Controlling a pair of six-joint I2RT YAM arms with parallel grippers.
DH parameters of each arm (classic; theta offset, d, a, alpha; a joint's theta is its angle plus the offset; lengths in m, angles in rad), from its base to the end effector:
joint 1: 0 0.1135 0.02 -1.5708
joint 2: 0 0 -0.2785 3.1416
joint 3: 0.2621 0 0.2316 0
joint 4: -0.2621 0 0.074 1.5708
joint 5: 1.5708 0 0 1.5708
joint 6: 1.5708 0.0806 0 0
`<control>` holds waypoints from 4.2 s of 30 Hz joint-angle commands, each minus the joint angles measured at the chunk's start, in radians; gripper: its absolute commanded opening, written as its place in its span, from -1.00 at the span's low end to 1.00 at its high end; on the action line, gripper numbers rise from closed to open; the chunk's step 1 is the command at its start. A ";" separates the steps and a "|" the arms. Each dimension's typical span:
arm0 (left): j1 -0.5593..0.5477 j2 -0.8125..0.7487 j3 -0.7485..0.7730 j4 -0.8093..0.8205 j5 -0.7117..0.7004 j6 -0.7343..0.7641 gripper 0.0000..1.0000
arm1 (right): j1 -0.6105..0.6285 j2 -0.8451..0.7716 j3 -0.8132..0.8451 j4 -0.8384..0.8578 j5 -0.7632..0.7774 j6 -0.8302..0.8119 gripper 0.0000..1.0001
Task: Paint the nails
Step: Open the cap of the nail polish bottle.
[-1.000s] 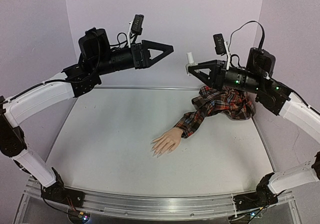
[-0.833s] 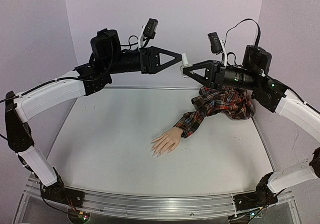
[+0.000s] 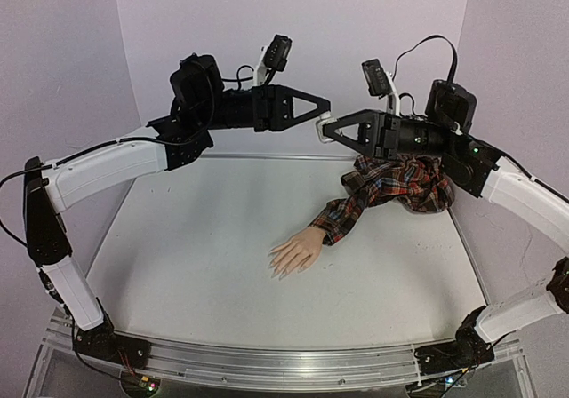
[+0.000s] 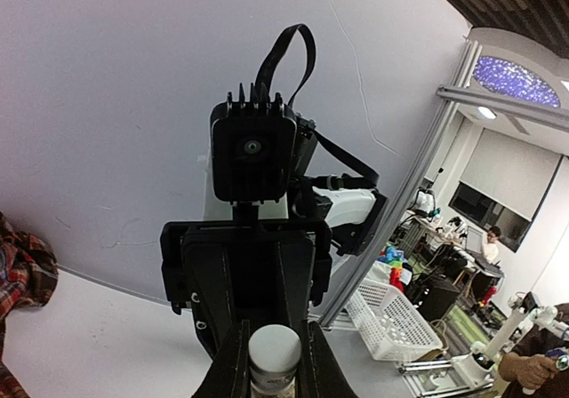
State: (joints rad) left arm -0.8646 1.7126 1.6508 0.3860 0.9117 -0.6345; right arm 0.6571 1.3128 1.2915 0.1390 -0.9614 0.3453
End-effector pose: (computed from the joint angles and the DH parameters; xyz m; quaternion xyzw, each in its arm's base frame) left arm 0.2132 -0.3482 0.4746 0.4153 0.4796 -0.6848 0.3586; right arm 0.1917 0.2314 0.4521 -0.4329 0.5282 0.5878 0.4337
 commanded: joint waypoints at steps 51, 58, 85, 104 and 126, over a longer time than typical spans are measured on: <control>-0.001 -0.139 -0.065 -0.012 -0.146 -0.035 0.30 | 0.039 0.018 0.150 -0.097 0.097 -0.048 -1.00; 0.000 -0.126 -0.032 -0.030 -0.153 -0.030 0.11 | 0.023 0.011 0.116 -0.046 0.080 -0.005 -1.00; -0.007 -0.055 0.118 -0.315 -0.358 0.085 -0.99 | 0.005 0.033 0.126 -0.109 0.358 -0.062 -1.00; -0.010 0.198 0.402 -0.520 -0.994 -0.167 -1.00 | 0.225 0.195 0.287 -0.238 1.389 -0.447 -1.00; 0.014 -0.168 -0.117 -0.008 -0.195 -0.011 0.56 | 0.030 -0.023 0.125 -0.171 0.168 -0.119 -1.00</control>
State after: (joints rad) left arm -0.8570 1.5853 1.5475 0.2366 0.4998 -0.6817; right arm 0.7272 1.2955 1.4021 -0.1072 -0.3971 0.0687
